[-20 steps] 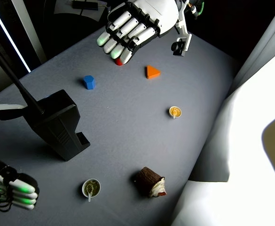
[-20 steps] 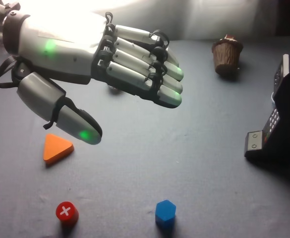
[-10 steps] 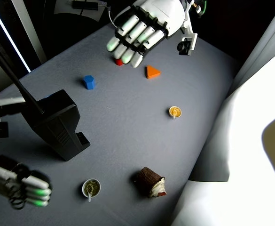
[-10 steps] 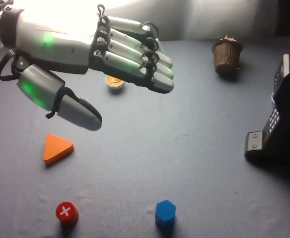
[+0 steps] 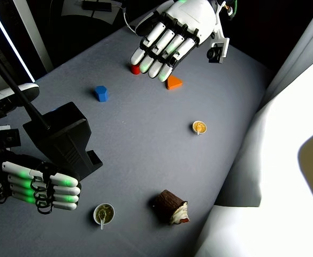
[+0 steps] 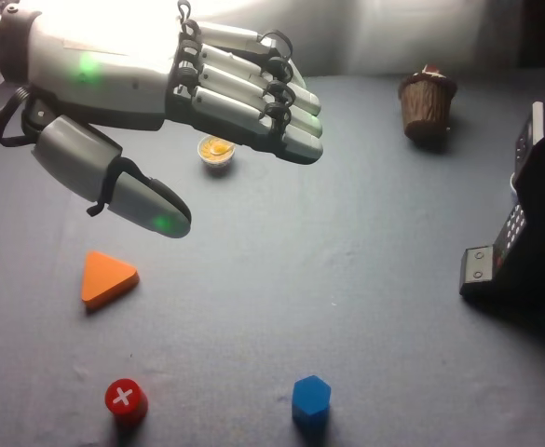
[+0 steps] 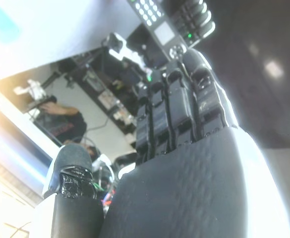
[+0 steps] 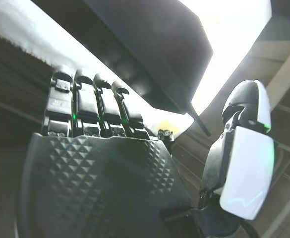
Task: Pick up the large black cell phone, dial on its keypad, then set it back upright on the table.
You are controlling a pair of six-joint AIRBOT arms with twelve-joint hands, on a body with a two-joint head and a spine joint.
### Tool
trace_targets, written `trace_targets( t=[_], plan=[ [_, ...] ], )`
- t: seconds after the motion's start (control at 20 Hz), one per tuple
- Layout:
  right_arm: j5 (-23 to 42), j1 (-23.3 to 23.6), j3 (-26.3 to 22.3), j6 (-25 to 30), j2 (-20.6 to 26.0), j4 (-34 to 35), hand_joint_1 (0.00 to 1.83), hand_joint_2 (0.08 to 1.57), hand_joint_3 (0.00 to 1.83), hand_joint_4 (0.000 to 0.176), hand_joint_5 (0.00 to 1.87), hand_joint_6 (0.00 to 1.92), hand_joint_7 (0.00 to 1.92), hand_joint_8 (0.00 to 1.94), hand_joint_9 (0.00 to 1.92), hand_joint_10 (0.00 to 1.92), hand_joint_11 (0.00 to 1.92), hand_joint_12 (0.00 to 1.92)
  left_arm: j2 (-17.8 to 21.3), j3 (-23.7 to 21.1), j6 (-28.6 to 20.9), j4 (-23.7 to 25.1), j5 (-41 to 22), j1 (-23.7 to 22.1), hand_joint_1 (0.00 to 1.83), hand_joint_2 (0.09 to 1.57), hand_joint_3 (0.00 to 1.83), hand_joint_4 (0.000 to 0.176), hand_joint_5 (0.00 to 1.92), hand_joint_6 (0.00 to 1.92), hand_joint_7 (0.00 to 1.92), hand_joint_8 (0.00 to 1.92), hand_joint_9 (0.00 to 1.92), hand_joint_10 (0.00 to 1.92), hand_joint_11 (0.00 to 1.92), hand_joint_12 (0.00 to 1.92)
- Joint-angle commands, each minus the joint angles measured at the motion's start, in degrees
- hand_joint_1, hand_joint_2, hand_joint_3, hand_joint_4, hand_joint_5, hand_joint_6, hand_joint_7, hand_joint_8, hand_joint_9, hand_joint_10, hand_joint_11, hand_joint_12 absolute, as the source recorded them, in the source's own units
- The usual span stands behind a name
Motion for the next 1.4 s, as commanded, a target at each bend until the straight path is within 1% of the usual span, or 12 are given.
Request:
trace_targets(
  t=[0.0, 0.5, 0.6, 0.7, 0.8, 0.85, 0.9, 1.0, 1.2, 1.25, 1.3, 1.35],
  plan=[
    [6.9, 0.4, 0.4, 0.5, 0.6, -0.8, 0.53, 0.87, 0.0, 0.0, 0.0, 0.0, 0.0, 0.0, 0.0, 0.0, 0.0, 0.0, 0.2, 0.2, -0.3, -6.4, -2.8, -1.3, 0.06, 1.27, 0.0, 0.0, 0.25, 0.0, 0.27, 0.0, 0.23, 0.0, 0.0, 0.75],
    [4.6, 1.8, 3.0, 0.5, -1.3, -1.1, 0.49, 0.95, 0.03, 0.0, 0.0, 0.0, 0.0, 0.0, 0.0, 0.0, 0.0, 0.0, 0.2, 0.3, -0.7, -6.4, -3.1, -1.3, 0.03, 1.28, 0.0, 0.0, 0.23, 0.0, 0.22, 0.0, 0.22, 0.0, 0.0, 0.81],
    [4.0, 2.6, 3.3, 0.5, -1.8, -1.3, 0.63, 1.07, 0.02, 0.0, 0.04, 0.0, 0.03, 0.0, 0.04, 0.0, 0.04, 0.03, 0.2, 0.5, -0.7, -6.4, -3.2, -1.3, 0.01, 1.28, 0.0, 0.0, 0.22, 0.0, 0.22, 0.0, 0.22, 0.0, 0.0, 0.8],
    [3.5, 2.8, 3.4, 0.6, -2.1, -1.5, 0.84, 1.16, 0.0, 0.0, 0.24, 0.01, 0.26, 0.0, 0.3, 0.0, 0.0, 0.71, 0.2, 0.6, -0.7, -6.4, -3.3, -1.3, 0.0, 1.29, 0.0, 0.0, 0.22, 0.0, 0.22, 0.0, 0.22, 0.0, 0.0, 0.82],
    [3.3, 3.0, 3.6, 0.6, -2.6, -1.6, 1.19, 1.15, 0.0, 0.0, 0.6, 0.02, 0.64, 0.02, 0.71, 0.06, 0.27, 1.03, 0.2, 0.6, -0.9, -6.4, -3.3, -1.1, 0.0, 1.29, 0.0, 0.0, 0.22, 0.0, 0.23, 0.0, 0.22, 0.0, 0.0, 0.82],
    [3.1, 3.1, 3.9, 0.6, -2.9, -1.7, 1.43, 1.1, 0.0, 0.0, 0.84, 0.04, 0.84, 0.79, 0.95, 0.9, 0.64, 0.9, 0.2, 0.6, -0.9, -6.4, -3.3, -0.8, 0.02, 1.29, 0.0, 0.0, 0.23, 0.0, 0.23, 0.0, 0.22, 0.0, 0.0, 0.8],
    [2.9, 3.3, 4.2, 0.6, -3.3, -1.9, 1.49, 1.1, 0.0, 0.0, 0.92, 0.58, 0.94, 0.94, 1.0, 1.0, 0.77, 1.44, 0.2, 0.6, -0.9, -6.4, -3.2, -0.6, 0.05, 1.28, 0.0, 0.0, 0.26, 0.01, 0.25, 0.01, 0.24, 0.01, 0.0, 0.84],
    [2.6, 3.6, 4.7, 0.6, -3.7, -2.0, 1.48, 1.07, 0.0, 0.0, 1.05, 0.59, 1.02, 0.87, 1.04, 0.98, 0.93, 1.46, 0.2, 0.6, -0.9, -6.4, -3.2, -0.6, 0.05, 1.27, 0.0, 0.0, 0.27, 0.0, 0.28, 0.01, 0.27, 0.01, 0.0, 0.88],
    [2.5, 3.8, 5.0, 0.7, -4.1, -2.0, 1.49, 1.08, 0.0, 0.0, 1.04, 0.63, 0.98, 0.9, 1.0, 1.04, 0.91, 1.53, 0.3, 0.6, -0.9, -6.4, -3.2, -0.4, 0.06, 1.27, 0.0, 0.0, 0.27, 0.0, 0.27, 0.01, 0.25, 0.0, 0.0, 0.84],
    [2.5, 3.8, 5.0, 0.7, -4.1, -2.0, 1.49, 1.08, 0.0, 0.0, 1.01, 0.68, 0.97, 0.91, 0.98, 1.06, 0.9, 1.54, 0.3, 0.6, -1.0, -6.4, -3.3, -0.4, 0.06, 1.27, 0.0, 0.0, 0.28, 0.0, 0.28, 0.01, 0.26, 0.01, 0.0, 0.85],
    [2.6, 3.9, 5.2, 0.7, -4.2, -2.0, 1.48, 1.16, 0.0, 0.0, 0.8, 1.01, 0.81, 1.1, 0.84, 1.24, 0.76, 1.63, 0.3, 0.6, -1.0, -6.3, -3.4, -0.1, 0.08, 1.27, 0.0, 0.0, 0.28, 0.0, 0.28, 0.0, 0.27, 0.01, 0.0, 0.87],
    [2.6, 4.1, 5.5, 0.7, -4.3, -2.0, 1.48, 1.16, 0.0, 0.0, 0.8, 1.02, 0.8, 1.13, 0.82, 1.26, 0.74, 1.65, 0.3, 0.6, -1.0, -6.0, -3.4, 0.0, 0.08, 1.26, 0.0, 0.0, 0.28, 0.0, 0.28, 0.0, 0.28, 0.01, 0.0, 0.87]
  ],
)
